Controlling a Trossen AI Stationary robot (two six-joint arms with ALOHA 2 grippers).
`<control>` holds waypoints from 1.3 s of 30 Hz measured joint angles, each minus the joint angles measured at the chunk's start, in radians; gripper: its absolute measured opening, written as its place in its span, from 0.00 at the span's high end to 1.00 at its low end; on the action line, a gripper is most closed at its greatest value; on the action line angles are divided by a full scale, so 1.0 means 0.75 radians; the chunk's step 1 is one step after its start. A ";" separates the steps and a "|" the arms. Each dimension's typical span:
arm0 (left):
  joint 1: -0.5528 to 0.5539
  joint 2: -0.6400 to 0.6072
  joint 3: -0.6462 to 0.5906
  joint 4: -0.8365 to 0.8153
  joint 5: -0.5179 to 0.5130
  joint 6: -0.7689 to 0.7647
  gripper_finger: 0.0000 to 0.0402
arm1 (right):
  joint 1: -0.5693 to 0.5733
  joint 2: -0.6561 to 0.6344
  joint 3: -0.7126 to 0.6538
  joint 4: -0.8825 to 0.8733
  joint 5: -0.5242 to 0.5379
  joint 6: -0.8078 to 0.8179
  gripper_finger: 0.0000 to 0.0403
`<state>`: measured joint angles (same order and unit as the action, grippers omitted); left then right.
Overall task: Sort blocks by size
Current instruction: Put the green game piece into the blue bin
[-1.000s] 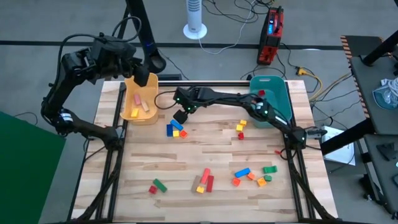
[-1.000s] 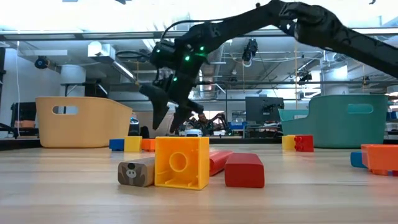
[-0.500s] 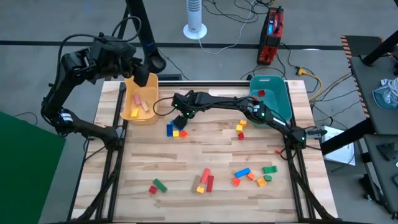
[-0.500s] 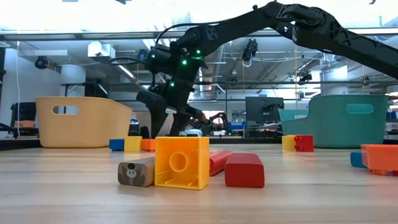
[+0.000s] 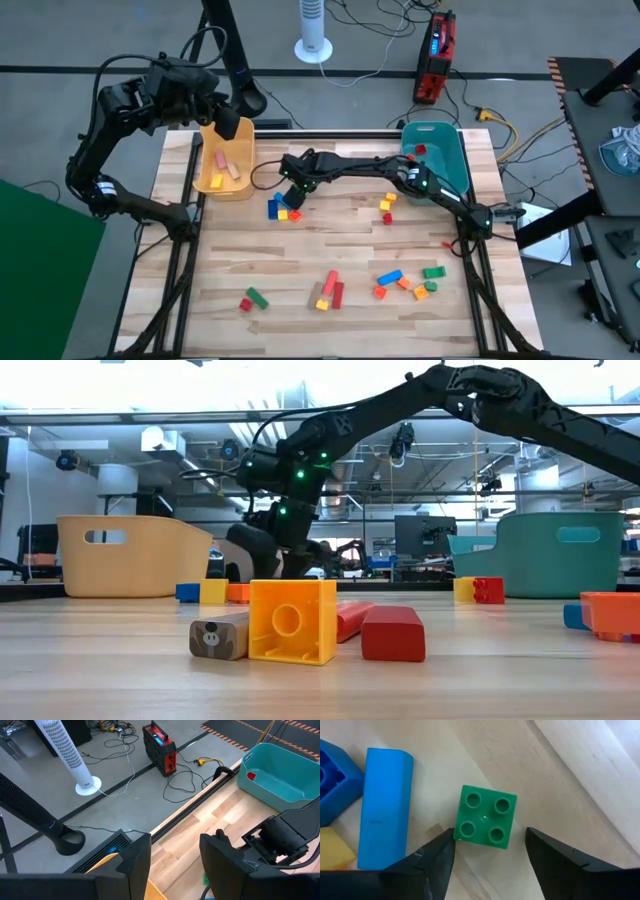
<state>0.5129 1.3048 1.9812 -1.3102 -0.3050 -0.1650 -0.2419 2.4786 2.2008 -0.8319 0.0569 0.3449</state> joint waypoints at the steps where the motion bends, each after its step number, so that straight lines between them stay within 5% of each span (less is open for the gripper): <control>1: 0.000 0.000 0.000 0.000 0.000 0.000 0.61 | 0.000 0.000 0.000 0.000 0.005 -0.003 0.45; 23: 0.000 0.000 0.000 0.001 0.001 0.047 0.61 | -0.032 -0.138 0.019 -0.101 -0.053 -0.101 0.96; 33: 0.000 0.001 0.000 0.002 -0.001 0.115 0.61 | -0.120 -0.166 0.021 -0.021 -0.257 -0.111 0.94; 39: 0.001 -0.014 0.000 0.002 -0.048 0.139 0.61 | -0.141 -0.111 0.018 -0.006 -0.260 -0.146 0.72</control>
<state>0.5133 1.2943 1.9812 -1.3090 -0.3410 -0.0608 -0.3477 2.3952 2.2145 -0.8361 -0.1384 0.2354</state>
